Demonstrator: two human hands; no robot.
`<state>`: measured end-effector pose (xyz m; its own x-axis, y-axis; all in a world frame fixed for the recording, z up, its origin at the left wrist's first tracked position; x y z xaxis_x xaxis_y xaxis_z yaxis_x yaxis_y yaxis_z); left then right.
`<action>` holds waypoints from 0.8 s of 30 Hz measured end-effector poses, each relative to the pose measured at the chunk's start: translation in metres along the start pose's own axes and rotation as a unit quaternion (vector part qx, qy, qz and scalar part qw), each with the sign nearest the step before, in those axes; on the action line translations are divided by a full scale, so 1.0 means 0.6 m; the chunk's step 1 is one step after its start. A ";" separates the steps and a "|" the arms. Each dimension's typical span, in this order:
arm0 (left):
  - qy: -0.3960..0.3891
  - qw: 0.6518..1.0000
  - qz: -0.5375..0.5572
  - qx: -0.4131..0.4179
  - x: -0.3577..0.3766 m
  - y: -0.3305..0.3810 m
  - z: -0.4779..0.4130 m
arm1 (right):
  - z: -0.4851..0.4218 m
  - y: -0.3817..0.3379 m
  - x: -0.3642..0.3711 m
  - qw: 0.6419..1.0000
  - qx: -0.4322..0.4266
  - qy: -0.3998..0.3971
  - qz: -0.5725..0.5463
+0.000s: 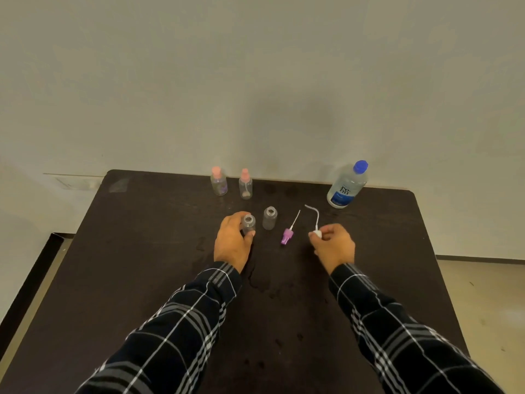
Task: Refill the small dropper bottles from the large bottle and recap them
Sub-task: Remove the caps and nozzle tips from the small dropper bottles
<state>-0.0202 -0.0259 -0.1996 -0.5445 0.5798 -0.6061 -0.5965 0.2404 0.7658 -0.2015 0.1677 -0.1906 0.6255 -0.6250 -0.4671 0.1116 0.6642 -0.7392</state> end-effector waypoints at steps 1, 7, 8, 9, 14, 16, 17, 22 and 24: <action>0.000 1.000 0.000 -0.001 0.002 -0.001 -0.001 | -0.002 0.010 0.010 1.000 0.015 -0.004 0.015; -0.002 1.000 0.004 -0.004 0.007 -0.007 -0.007 | -0.012 0.017 0.047 0.995 0.008 -0.001 0.097; -0.006 1.000 0.009 -0.006 0.009 -0.008 -0.006 | -0.013 0.016 0.051 0.994 0.001 -0.009 0.109; -0.008 1.000 0.014 -0.007 0.010 -0.009 -0.003 | -0.013 0.015 0.052 0.993 -0.007 -0.019 0.117; -0.071 0.996 0.029 0.043 0.019 -0.018 0.019 | 0.000 -0.006 -0.015 0.990 -0.085 0.097 0.052; -0.093 0.992 0.046 0.075 0.016 -0.023 0.030 | 0.005 -0.041 -0.071 0.973 -0.132 0.188 0.008; -0.079 0.992 0.055 0.079 0.009 -0.026 0.033 | 0.005 -0.066 -0.099 0.961 -0.160 0.227 0.002; 0.105 0.987 0.043 0.114 -0.044 -0.004 0.041 | -0.029 -0.192 -0.188 0.926 -0.228 0.270 0.131; 0.197 0.974 -0.003 0.115 -0.061 0.020 0.050 | -0.054 -0.217 -0.192 0.931 -0.208 0.212 0.211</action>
<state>0.0105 -0.0209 -0.1619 -0.7516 0.2453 -0.6123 -0.4778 0.4374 0.7618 -0.3131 0.1401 -0.0561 0.1739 -0.5090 -0.8430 -0.4394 0.7260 -0.5290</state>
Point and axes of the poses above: each hand's wrist, its own z-axis away from the middle knuckle, its own x-axis out of the palm, y = z × x, the point moved 7 cm from there along -z, towards the middle knuckle, and after that the axes turned 6 degrees about -y, right-handed, at the moved point
